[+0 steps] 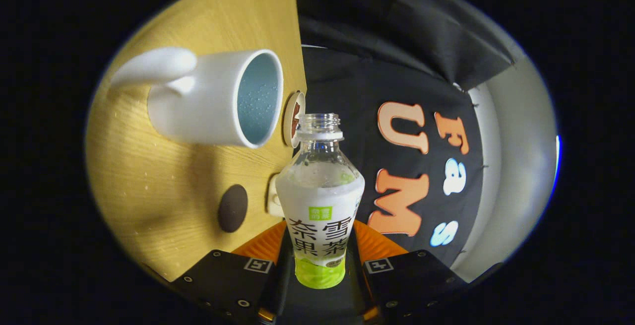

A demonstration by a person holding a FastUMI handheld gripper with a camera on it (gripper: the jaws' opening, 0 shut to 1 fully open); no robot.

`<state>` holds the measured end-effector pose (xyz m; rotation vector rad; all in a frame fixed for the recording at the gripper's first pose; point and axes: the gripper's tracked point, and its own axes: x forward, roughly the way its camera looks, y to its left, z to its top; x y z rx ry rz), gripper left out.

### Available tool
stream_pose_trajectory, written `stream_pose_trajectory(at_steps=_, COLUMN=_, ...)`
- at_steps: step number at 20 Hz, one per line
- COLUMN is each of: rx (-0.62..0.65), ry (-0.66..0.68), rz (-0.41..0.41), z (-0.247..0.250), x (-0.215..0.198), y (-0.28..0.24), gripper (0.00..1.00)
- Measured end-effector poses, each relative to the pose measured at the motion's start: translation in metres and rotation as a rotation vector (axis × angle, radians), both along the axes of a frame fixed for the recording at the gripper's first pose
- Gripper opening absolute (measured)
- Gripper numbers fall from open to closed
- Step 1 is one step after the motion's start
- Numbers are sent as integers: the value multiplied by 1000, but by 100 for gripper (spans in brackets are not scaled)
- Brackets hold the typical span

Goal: Take the bottle from table, then pour the juice into the cup, finally place the bottle on the coaster

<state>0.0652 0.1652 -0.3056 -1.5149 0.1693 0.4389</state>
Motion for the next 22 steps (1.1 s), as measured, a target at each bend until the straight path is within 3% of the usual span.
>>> stream_pose_trajectory(at_steps=5, rx=258, ry=175, rz=-166, z=-17, x=0, y=-1, gripper=53)
stream_pose_trajectory(at_steps=13, rx=712, ry=228, rz=-403, z=-13, x=40, y=-21, gripper=53)
stream_pose_trajectory(at_steps=15, rx=853, ry=268, rz=-412, z=-10, x=42, y=-14, gripper=54)
stream_pose_trajectory(at_steps=22, rx=1113, ry=308, rz=-528, z=-24, x=77, y=-7, gripper=53)
